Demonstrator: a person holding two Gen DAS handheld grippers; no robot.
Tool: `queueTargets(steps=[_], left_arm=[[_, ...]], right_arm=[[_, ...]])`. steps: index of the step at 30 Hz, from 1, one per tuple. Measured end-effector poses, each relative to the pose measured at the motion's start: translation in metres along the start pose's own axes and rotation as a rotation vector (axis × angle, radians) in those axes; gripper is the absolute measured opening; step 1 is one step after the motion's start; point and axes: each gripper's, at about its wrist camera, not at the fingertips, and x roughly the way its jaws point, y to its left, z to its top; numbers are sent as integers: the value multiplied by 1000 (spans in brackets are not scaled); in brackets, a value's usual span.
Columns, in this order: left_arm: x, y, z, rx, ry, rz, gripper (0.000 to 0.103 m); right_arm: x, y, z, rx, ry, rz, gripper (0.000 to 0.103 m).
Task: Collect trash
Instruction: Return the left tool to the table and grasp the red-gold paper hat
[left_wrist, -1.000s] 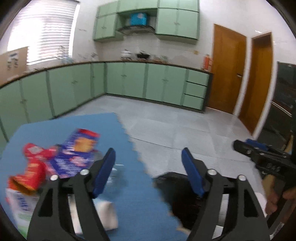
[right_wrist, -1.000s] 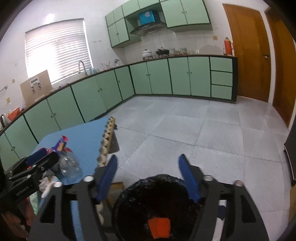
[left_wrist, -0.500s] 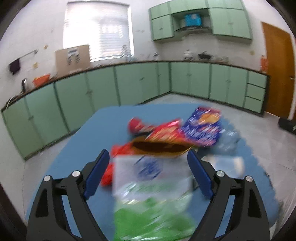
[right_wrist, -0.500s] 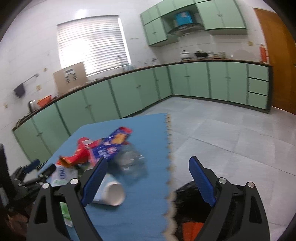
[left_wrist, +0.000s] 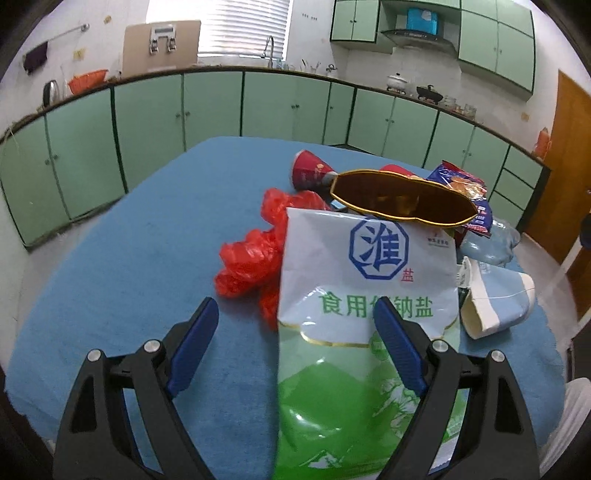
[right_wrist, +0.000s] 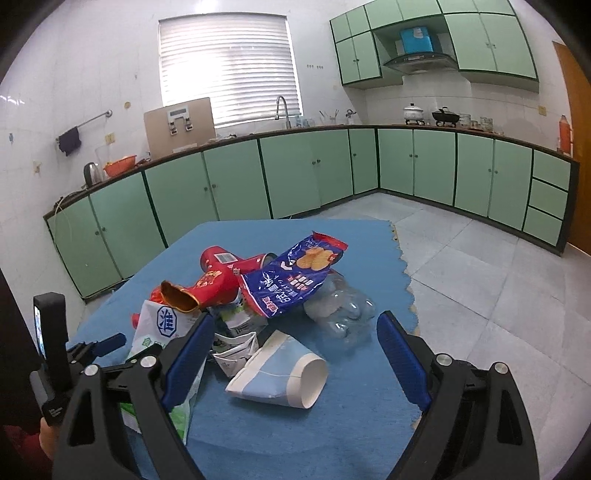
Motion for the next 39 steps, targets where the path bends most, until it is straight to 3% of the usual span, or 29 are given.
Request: queueTargets(steps=[5,8,14,18,23,25,26,27,28,29,32,33,39], left_arm=[[1,2,-4,-8,12,-53,55],[-2,-3,-8,15,-7,-38,34],[-16,-6,-4,3,-50,-8,10],[-34,-10,1,4,-90,10,4],[-37,-18,1,29,-79,-9,6],[-29,-23,-1,40,-42,-29,20],[-26,-25,-1,43,-31,-37,36],[-24,-28,0,44,-29,-47,43],[-22,-30,0,45,-27,-54,43],[-19,-33,1,51,-22,-60,42],[-12,-38,-1,66,-11,-61,5],[-10,-39,0,70,-8,-52,1],[-11,-40,2,74,-16,-43,2]], right_arm=[[3,6,-1,-17,10,3,88],[6,8,-3,-24,19,8,88],[10,6,-11,-15,38,12,87],[12,2,-17,1,53,11,87],[12,-3,-21,18,56,11,87],[12,-4,-22,25,58,13,87],[12,-5,-22,25,59,12,87],[12,-6,-22,25,61,9,87],[12,-7,-22,25,62,7,87],[12,-7,-21,27,63,6,87],[13,-10,-21,38,65,2,87],[14,-11,-20,40,66,2,87],[16,-12,-21,41,68,1,87]])
